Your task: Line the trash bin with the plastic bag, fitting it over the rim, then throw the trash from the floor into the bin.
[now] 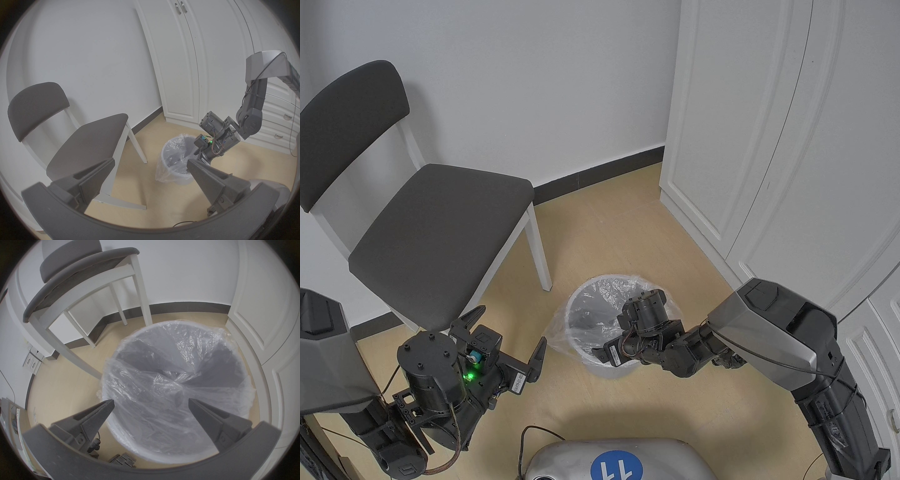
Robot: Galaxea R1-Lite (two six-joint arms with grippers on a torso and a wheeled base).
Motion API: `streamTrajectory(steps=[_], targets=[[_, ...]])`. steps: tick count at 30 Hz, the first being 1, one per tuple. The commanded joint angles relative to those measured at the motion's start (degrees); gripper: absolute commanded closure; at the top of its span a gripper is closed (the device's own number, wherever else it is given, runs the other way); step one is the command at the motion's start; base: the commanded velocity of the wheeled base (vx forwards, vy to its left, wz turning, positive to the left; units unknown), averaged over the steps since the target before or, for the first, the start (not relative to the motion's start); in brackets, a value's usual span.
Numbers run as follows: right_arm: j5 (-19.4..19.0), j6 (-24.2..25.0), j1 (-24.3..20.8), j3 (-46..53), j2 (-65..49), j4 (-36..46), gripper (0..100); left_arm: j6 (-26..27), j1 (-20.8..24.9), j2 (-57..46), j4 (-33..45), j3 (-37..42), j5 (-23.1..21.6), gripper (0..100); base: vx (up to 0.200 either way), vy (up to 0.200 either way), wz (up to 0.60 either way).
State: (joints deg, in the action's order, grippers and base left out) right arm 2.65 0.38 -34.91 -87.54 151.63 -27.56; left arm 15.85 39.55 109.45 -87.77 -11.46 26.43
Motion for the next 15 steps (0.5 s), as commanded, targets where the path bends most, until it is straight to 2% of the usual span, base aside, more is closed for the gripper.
streamTrajectory(steps=[1, 7, 11, 12, 15], targets=[[-0.01, 0.68, 0.37, -1.40, 2.80, -1.88, 0, -0.03, 0.09, 0.68, -0.03, 0.03, 0.03, 0, 0.000, 0.000, 0.00], [-1.06, 1.47, 0.99, -1.32, 3.06, -3.20, 0, -0.20, 0.00, 0.94, -0.03, -0.05, -0.06, 0, 0.000, 0.000, 0.00], [-2.12, 4.37, 0.99, -1.05, 2.89, -3.29, 0, -0.20, 0.09, 1.03, -0.03, -0.05, -0.06, 0, 0.000, 0.000, 0.00], [-2.47, 4.90, 0.90, -0.97, 2.89, -3.29, 100, -0.12, 0.09, 1.12, -0.12, -0.14, -0.15, 0, 0.000, 0.000, 0.00], [-2.47, 5.07, 0.90, -0.70, 2.53, -3.20, 100, -0.12, 0.09, 1.12, -0.12, -0.32, -0.06, 0, 0.000, 0.000, 0.00]])
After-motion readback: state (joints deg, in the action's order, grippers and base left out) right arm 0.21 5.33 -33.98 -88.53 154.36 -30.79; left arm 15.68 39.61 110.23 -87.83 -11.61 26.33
